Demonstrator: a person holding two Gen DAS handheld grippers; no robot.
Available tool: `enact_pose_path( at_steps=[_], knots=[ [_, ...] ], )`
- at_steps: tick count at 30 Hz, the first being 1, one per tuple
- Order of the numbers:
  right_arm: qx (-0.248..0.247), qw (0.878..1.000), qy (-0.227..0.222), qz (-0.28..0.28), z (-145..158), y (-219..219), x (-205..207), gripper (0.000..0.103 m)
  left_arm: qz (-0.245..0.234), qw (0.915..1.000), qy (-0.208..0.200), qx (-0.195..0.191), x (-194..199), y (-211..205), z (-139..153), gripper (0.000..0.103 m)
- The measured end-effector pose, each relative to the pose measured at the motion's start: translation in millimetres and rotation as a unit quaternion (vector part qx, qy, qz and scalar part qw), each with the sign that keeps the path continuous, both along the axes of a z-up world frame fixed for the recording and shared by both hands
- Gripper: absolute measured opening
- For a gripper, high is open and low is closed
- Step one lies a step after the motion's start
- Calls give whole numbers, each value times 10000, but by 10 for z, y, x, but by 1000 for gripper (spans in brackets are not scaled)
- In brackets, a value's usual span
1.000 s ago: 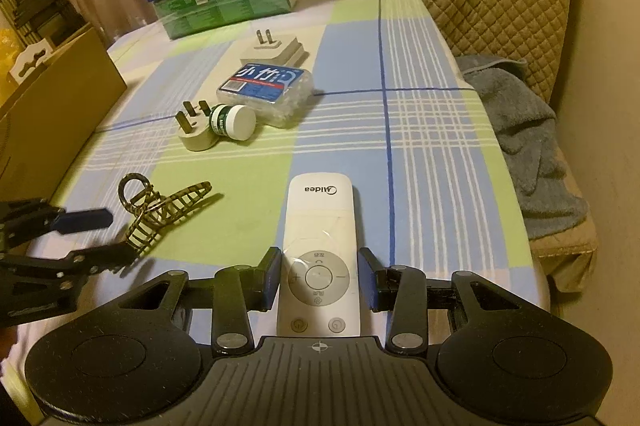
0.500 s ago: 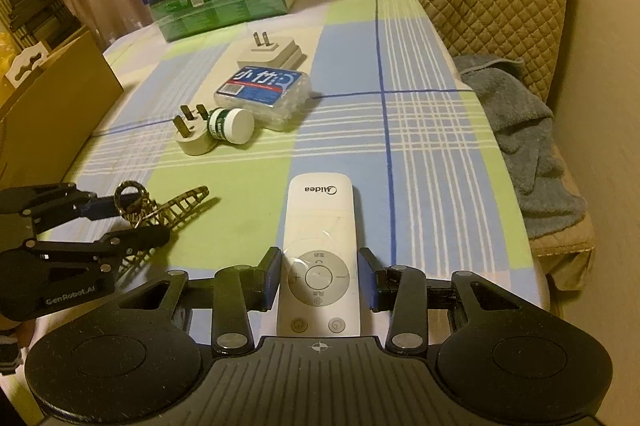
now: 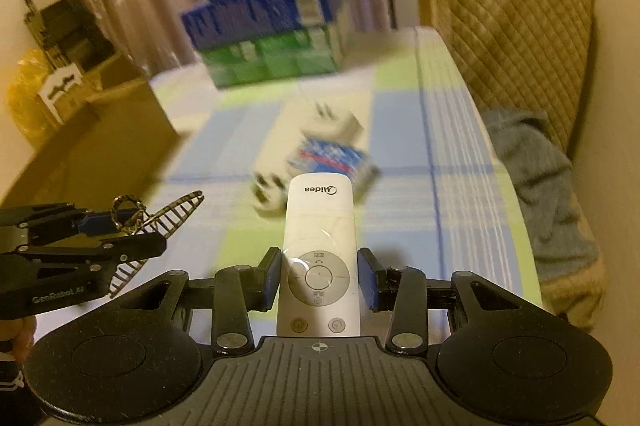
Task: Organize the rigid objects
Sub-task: 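Carry the cord and remote over the cardboard box with both grippers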
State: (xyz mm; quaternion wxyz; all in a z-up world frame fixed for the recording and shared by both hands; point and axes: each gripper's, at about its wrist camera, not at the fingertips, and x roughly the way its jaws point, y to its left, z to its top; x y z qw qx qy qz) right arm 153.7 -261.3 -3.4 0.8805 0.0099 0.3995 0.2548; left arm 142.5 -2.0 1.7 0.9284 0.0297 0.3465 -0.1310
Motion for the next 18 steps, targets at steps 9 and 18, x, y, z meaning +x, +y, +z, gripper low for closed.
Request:
enact_pose_path(
  at_steps=[9,18],
  knots=[
    [354,9955,-386,791,598,930,-202,37,629,9976,-283,4,-246,780,669,34],
    [566,9851,-273,1601,702,2220,-314,37,1481,9880,-224,374,-327,1999,868,34]
  ],
)
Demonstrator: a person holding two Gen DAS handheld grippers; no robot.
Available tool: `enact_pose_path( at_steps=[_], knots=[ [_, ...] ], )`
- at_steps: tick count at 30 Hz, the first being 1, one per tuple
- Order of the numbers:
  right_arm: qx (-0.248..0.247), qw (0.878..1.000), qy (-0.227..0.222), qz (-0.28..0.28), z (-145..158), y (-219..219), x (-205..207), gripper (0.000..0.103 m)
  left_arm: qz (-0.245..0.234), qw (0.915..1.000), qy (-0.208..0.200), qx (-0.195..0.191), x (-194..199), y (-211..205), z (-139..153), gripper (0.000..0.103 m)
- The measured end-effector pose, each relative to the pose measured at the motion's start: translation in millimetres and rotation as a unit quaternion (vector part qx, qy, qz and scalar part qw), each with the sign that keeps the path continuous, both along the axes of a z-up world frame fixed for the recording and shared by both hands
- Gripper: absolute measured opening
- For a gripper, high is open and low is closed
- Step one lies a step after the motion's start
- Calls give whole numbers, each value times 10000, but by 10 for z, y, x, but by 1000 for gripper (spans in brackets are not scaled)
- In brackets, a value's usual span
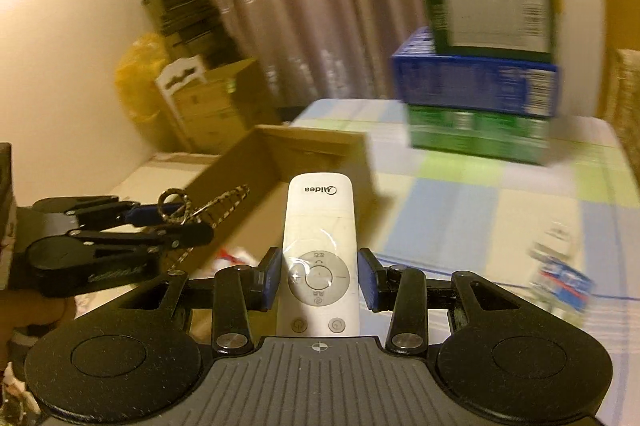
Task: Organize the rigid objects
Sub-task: 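Carry the cord and remote over the cardboard box with both grippers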
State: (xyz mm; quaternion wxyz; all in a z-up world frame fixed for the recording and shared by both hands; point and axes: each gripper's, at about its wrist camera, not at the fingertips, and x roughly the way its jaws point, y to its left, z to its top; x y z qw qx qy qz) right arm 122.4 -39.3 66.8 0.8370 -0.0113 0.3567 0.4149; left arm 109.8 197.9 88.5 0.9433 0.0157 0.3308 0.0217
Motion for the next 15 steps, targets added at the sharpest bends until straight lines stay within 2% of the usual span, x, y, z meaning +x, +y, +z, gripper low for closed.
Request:
enact_pose_path(
  at_steps=[7,15],
  knots=[
    [-212,9993,111,277,-170,918,114,37,331,9987,335,194,212,748,-242,34],
    [-531,9981,98,289,-435,1439,394,37,254,9987,432,134,547,993,-490,35]
  ],
)
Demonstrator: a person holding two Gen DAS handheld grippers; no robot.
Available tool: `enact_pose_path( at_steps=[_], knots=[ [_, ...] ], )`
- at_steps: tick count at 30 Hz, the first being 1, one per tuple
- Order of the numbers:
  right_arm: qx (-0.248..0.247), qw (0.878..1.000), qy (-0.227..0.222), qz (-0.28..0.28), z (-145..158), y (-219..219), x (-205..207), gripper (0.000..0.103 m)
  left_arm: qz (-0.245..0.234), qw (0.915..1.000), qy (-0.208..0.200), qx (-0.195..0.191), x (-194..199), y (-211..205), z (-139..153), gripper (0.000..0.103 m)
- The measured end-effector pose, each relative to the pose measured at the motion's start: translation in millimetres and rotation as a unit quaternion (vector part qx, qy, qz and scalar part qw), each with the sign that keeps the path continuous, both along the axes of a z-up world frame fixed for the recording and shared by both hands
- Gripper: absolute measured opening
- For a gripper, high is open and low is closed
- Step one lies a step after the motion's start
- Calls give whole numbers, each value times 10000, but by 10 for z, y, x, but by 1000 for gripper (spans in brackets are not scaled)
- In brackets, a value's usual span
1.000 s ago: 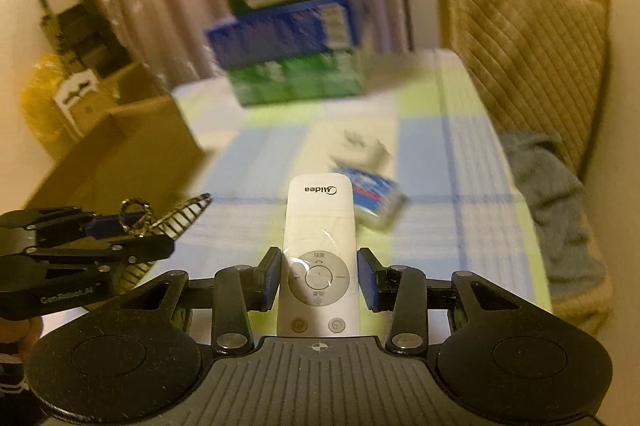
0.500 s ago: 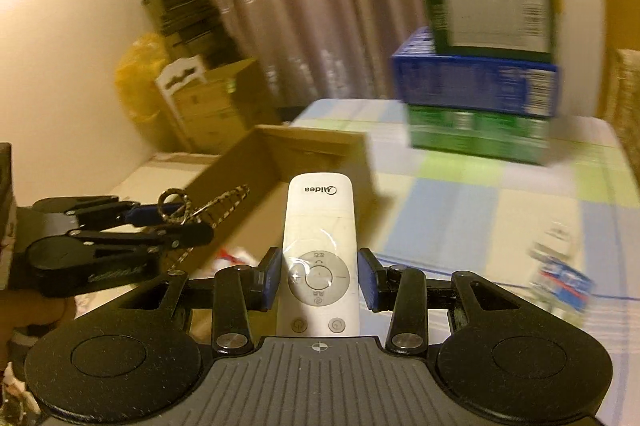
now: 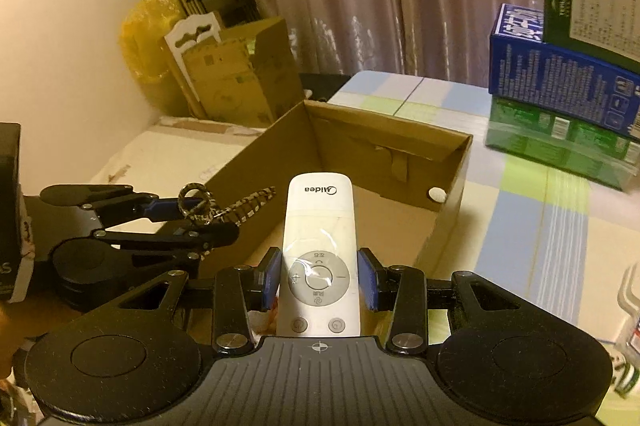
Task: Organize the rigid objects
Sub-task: 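Carry the cord and remote over the cardboard box with both grippers, then open the left gripper to drop the braided cord into the box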
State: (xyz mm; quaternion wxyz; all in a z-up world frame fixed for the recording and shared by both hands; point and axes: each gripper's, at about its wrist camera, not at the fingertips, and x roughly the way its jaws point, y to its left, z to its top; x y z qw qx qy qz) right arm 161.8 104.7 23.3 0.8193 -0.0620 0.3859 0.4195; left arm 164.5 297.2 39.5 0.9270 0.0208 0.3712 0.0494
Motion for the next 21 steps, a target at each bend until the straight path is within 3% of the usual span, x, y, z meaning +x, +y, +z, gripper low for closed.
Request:
enact_pose_path(
  at_steps=[14,21],
  knots=[
    [-211,9997,-35,-99,-262,193,225,37,-189,9995,245,36,307,13,-268,34],
    [-221,9997,7,-110,-287,169,231,37,-54,9999,118,-9,273,68,-226,35]
  ],
)
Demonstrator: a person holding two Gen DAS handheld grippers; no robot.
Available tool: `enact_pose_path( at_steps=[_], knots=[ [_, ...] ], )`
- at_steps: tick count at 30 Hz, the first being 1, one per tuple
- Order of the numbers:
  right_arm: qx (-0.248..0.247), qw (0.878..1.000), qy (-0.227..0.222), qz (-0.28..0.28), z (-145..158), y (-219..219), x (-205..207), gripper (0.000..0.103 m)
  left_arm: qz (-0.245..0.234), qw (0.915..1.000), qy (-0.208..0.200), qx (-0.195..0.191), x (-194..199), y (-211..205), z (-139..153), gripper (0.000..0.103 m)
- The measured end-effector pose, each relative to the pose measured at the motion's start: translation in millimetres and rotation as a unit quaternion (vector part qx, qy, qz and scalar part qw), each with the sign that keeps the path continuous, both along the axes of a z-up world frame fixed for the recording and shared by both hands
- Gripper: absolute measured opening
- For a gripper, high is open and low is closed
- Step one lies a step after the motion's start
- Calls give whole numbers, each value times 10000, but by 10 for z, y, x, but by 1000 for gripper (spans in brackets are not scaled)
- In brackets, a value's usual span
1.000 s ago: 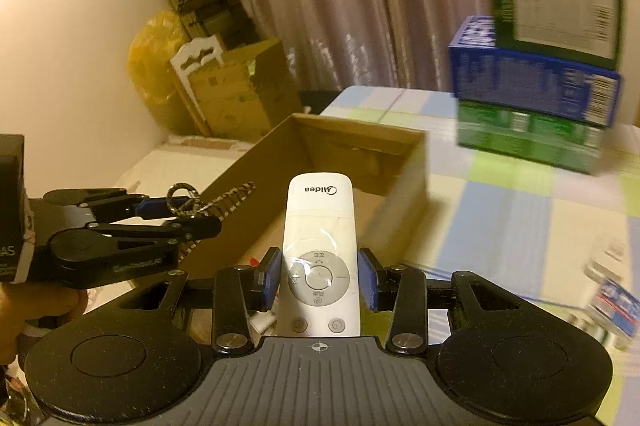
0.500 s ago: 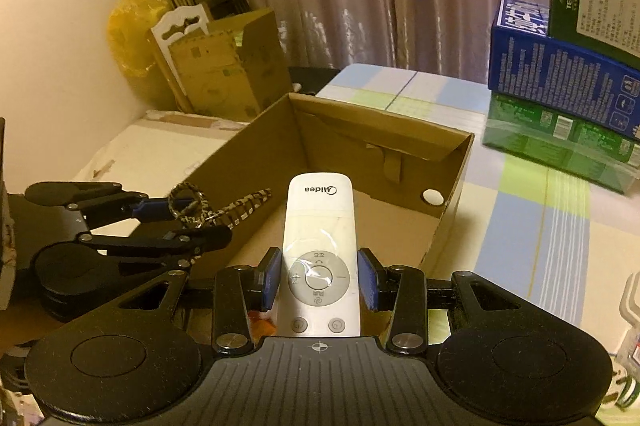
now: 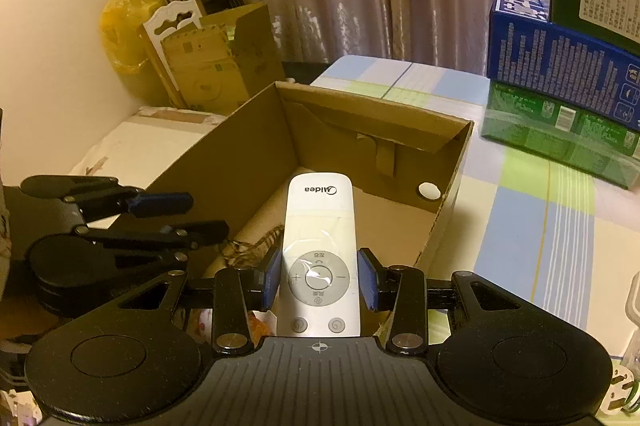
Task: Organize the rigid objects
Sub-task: 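Open the left gripper to drop the braided cord into the box, then open the right gripper to drop the white remote into the box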
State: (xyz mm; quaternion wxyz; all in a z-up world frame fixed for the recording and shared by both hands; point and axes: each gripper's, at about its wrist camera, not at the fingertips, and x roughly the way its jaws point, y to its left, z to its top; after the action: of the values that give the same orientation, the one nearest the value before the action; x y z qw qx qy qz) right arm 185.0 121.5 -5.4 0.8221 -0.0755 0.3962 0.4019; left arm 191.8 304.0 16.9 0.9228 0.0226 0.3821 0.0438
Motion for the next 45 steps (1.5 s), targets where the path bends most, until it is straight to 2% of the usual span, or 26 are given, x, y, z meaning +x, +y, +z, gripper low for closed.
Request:
enact_pose_path(
  at_steps=[20,27,37,45],
  knots=[
    [-45,10000,-12,-33,-50,1,-11,38,31,10000,-62,2,-88,21,73,35],
    [297,9993,-124,-179,58,-126,-17,39,113,9998,-129,-35,-168,26,134,35],
    [704,9949,-453,-569,549,-718,-290,47,125,9988,-417,-232,-479,-238,472,35],
    [868,9889,-597,-1052,846,-1431,-677,57,-37,9963,-711,-489,-912,-694,815,36]
  ],
)
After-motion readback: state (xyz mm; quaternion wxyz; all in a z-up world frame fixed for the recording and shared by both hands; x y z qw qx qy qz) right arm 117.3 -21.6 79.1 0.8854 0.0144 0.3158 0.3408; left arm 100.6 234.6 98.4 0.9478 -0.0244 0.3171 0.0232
